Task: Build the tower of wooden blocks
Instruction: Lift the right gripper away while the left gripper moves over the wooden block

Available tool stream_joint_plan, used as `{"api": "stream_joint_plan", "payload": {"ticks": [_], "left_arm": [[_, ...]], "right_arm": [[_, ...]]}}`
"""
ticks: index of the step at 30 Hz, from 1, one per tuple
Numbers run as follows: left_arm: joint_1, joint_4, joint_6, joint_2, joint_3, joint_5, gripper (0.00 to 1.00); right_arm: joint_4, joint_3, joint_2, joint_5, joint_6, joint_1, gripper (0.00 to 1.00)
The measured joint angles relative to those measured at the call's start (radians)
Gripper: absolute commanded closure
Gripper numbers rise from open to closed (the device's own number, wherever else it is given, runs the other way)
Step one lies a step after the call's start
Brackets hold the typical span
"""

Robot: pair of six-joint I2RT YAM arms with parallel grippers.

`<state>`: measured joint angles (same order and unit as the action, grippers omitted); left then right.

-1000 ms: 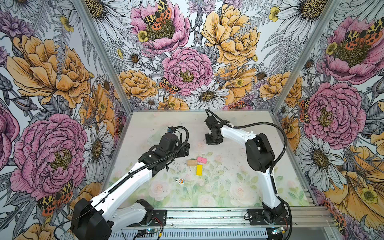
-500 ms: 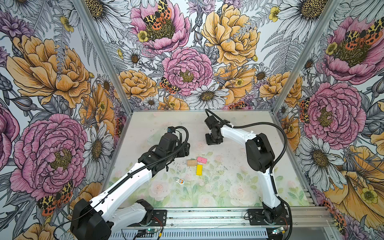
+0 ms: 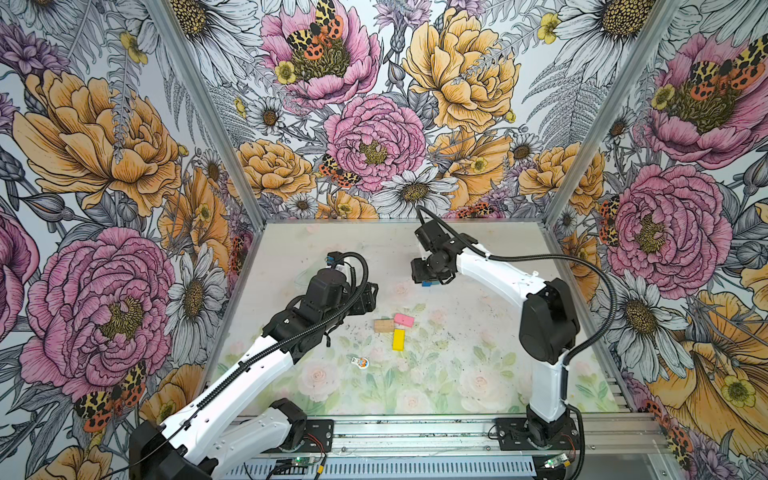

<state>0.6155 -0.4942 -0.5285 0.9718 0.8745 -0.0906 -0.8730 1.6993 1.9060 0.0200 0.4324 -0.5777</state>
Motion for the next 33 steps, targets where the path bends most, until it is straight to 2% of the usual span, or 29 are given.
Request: {"api": "stream_joint_plan", "payload": {"ticks": [5,14,21,25,33], "left_arm": [[0.082,-0.018,-0.026,-0.055,-0.049,-0.031,0.19],[0.314,-0.045,-0.133,-0.145,-0.185,-0.166,0.19],[0.499,-0.048,-0.269,-0.095,-0.28,-0.293,0.19],[0.565,-0.048,-0.327,-0.021,-0.299,-0.335,0.19],[0.567,-0.047,-0.356,0.03,-0.299,-0.377,0.18]], "right_arm": [[0.014,-0.134,-0.23,-0.014,0.021,-0.015,0.32],[-0.002,-0.518,-0.582,-0.061,0.103,-0.033,0.26],[-0.01,-0.716,-0.816,-0.077,0.168,-0.063,0.24],[-0.013,-0.782,-0.864,-0.08,0.196,-0.078,0.24],[-0.006,-0.801,-0.829,-0.099,0.207,-0.1,0.17]]}}
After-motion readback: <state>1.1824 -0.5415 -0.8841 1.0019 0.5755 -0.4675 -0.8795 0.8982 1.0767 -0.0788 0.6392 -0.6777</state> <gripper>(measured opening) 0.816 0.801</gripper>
